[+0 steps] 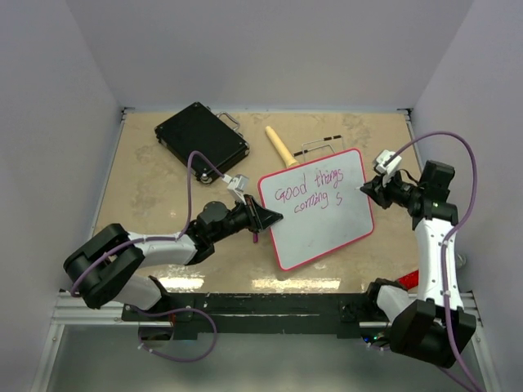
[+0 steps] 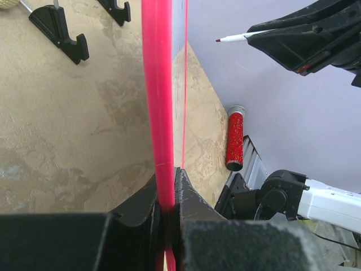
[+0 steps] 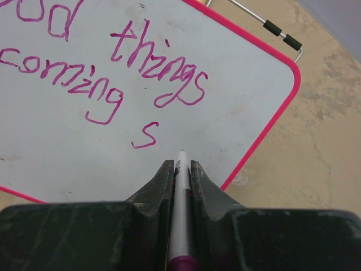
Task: Write a sentence on the whiteboard
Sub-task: Write on the whiteboard with the whiteboard marker without the cap.
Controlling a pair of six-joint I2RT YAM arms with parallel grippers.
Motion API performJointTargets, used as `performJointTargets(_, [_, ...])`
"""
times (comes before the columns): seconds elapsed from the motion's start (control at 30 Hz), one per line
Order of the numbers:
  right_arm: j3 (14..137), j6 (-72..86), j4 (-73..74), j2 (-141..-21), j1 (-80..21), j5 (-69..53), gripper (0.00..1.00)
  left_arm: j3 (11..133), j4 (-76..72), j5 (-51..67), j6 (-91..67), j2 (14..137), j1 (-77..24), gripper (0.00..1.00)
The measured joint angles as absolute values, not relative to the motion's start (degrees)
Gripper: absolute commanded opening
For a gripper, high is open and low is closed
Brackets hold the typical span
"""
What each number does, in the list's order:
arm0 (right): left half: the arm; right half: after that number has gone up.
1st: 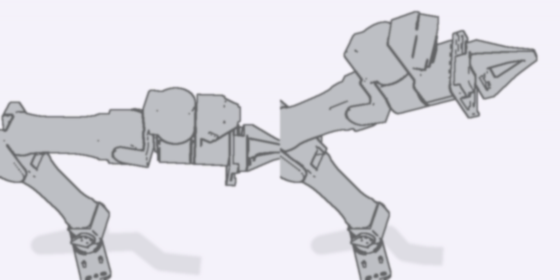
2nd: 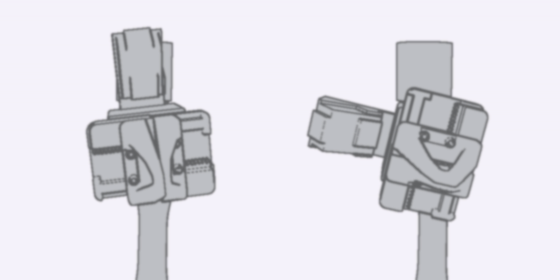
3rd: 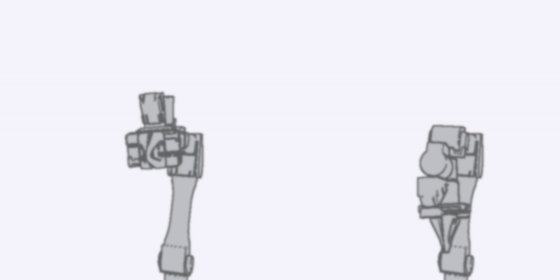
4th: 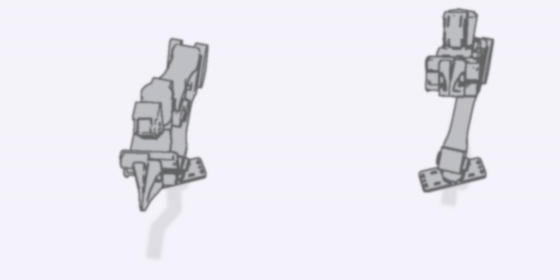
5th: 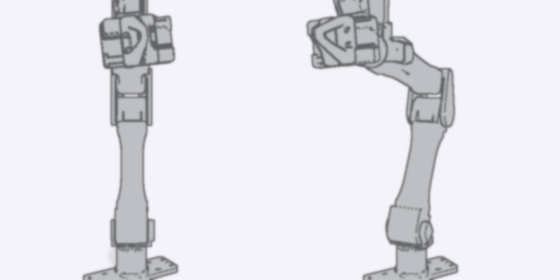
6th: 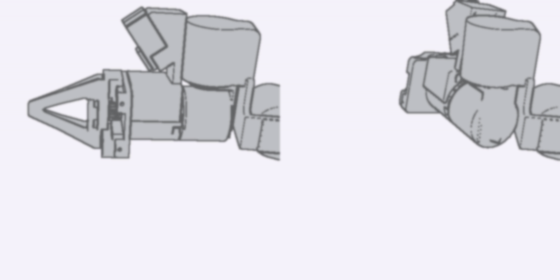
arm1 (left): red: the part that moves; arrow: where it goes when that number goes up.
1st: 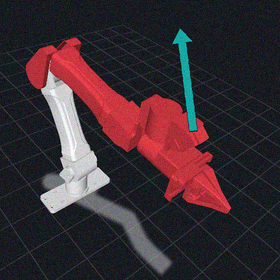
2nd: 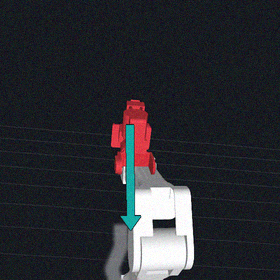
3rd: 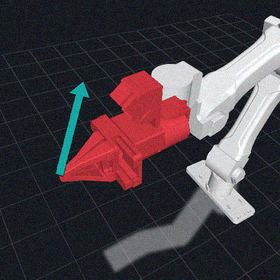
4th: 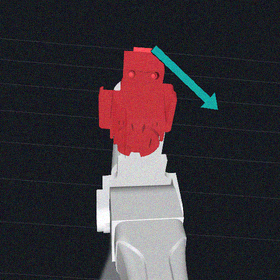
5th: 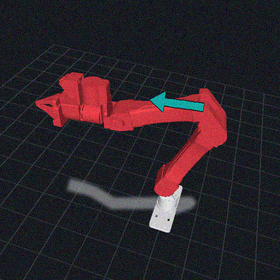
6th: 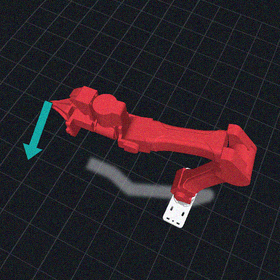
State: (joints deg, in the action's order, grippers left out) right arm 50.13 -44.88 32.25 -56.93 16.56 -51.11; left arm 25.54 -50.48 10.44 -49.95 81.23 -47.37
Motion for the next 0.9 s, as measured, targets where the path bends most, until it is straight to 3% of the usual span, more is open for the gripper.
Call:
performJointTargets(0.5, [48.14, -46.19, 29.82, -56.31, 17.21, -54.59, 0.00, 25.54, -51.03, 10.68, -49.98, 81.65, -47.31, 0.00])
performJointTargets(0.9, [48.14, -53.30, 33.39, -62.59, 16.14, -55.31, 0.00, 25.54, -51.40, 10.79, -49.98, 81.97, -47.31, 0.00])
